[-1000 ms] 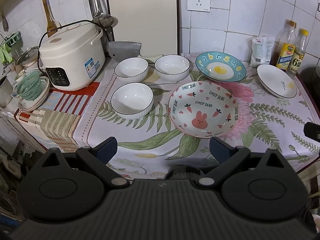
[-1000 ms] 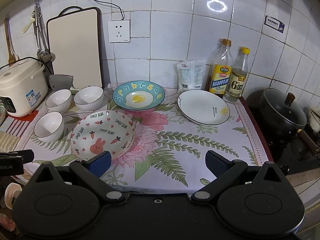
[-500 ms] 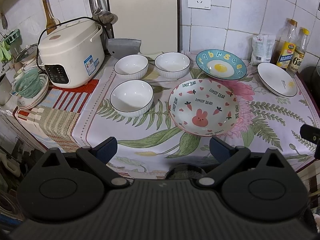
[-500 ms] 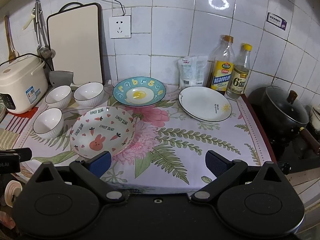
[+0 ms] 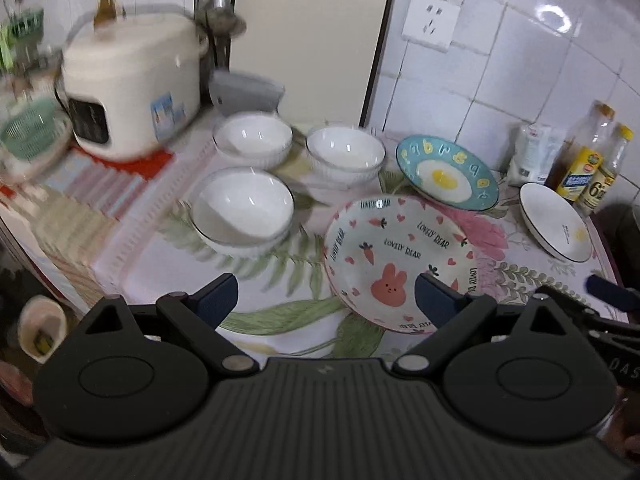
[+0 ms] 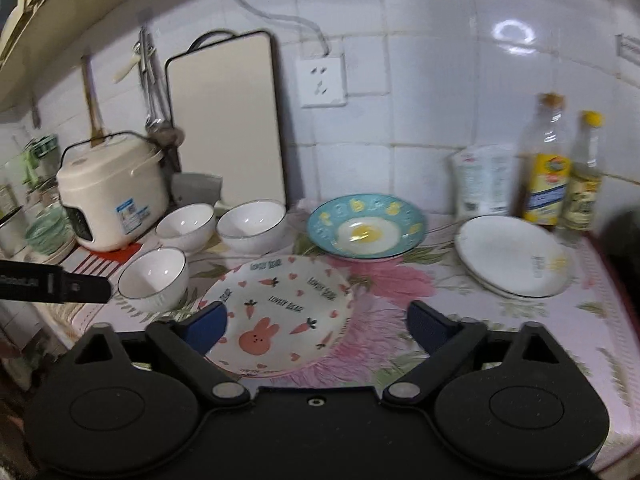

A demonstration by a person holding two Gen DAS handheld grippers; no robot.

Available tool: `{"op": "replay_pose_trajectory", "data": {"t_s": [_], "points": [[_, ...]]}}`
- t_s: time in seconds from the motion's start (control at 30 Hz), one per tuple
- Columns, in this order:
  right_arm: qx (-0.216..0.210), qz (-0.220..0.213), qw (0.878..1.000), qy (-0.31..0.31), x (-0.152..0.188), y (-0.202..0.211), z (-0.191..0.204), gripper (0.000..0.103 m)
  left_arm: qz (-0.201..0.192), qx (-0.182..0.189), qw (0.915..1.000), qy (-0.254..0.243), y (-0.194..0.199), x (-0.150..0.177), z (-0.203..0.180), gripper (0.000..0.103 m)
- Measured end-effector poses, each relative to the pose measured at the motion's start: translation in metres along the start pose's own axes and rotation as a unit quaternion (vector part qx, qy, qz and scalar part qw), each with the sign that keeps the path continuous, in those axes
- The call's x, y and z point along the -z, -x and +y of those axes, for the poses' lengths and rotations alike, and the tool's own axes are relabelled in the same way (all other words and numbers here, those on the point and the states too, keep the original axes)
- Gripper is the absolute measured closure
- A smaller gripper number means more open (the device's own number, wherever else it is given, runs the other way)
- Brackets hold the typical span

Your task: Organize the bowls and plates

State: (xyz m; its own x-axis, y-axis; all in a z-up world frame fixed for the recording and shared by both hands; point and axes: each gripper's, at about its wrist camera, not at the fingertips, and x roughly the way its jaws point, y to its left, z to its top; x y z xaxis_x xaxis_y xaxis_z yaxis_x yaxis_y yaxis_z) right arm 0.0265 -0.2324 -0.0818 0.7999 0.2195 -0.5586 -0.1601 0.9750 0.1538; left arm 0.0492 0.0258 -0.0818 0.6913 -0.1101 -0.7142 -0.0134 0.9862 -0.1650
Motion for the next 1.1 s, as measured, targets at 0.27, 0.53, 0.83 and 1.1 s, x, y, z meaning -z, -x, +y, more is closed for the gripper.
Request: {"op": "replay_pose_trajectory", "data": {"t_s": [0.27,0.53,0.83,1.1], "points": [[-0.014,0.039,0.999,-0.010,0.021,-0.081,-0.027,0.016,0.034,-0.010,0.9993,0.016,-0.088,0.011,-0.008,0.029],[-0.061,0.089,0.991,-0.081,0.034,-0.121,-0.054,0.035,0.055,-0.009,0.9985,0.005,-0.132,0.011,-0.009,0.048],[-0.070,0.104,0.987,-0.101,0.039,-0.144,-0.055,0.081,0.078,0.026,0.9962,0.028,-0.145,0.011,-0.001,0.085],[-0.074,0.103,0.986,-0.108,0.040,-0.150,-0.057,0.081,0.092,0.038,0.9931,0.062,-0.153,0.007,0.004,0.082]]}}
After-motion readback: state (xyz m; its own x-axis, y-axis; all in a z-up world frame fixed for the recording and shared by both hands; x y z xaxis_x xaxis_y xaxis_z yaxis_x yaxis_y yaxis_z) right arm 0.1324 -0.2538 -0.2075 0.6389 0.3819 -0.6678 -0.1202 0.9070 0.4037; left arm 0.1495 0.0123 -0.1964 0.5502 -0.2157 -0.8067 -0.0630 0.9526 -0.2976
